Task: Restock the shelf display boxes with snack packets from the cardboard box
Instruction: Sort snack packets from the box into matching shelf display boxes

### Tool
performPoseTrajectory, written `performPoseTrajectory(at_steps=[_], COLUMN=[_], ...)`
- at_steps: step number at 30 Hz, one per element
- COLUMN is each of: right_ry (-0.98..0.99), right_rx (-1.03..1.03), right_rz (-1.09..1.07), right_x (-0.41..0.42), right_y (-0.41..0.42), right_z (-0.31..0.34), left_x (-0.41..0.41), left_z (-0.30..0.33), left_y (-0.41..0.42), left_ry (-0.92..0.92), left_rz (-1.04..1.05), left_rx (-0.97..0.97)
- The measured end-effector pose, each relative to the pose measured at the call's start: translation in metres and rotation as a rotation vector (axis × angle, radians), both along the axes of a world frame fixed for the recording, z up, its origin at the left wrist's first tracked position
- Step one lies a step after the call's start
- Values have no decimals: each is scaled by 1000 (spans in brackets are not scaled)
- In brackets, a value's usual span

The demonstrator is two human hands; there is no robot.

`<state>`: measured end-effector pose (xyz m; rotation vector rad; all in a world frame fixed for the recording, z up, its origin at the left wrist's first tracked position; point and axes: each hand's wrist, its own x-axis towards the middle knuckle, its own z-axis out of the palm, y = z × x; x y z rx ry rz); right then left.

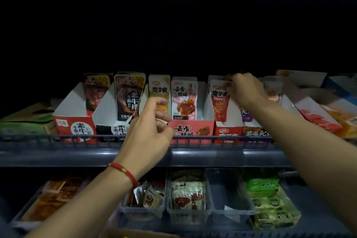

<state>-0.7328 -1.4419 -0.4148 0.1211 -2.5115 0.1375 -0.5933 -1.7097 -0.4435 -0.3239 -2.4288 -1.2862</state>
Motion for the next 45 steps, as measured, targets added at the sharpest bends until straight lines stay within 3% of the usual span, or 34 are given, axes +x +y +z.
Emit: performPoseTrajectory(at_steps=[8,22,27,30,32,35,38,40,42,45], right_ry=[60,67,112,214,70,-375,-931,-1183,-1311,-1320], right_rx=[73,161,225,153,75,26,95,208,319,312], right_rz=[-42,108,115,325,533,738,748,715,621,477], right_x=[-9,1,24,76,123,179,206,208,210,219], right_y=[-12,11,4,-17,-36,-64,-85,-90,-90,-93], right_z=[-4,-18,-6,-12,-36,-92,-159,-211,-259,-310], left_x=[2,32,41,46,56,75,93,102,109,118], left_z=[-9,-50,-69,-91,-110,-145,-182,-204,-219,-234], left_y=[-3,-28,-48,-68,-79,-92,-104,-105,-101,-96], left_ry=[-18,-166,-263,-292,-363,-509,-623,-673,-715,-718], left_rz=[-20,-126,-194,-295,-384,-444,-429,-455,-493,-519], left_rx=[-37,-92,-188,-348,-489,-672,-698,-729,-750,-722])
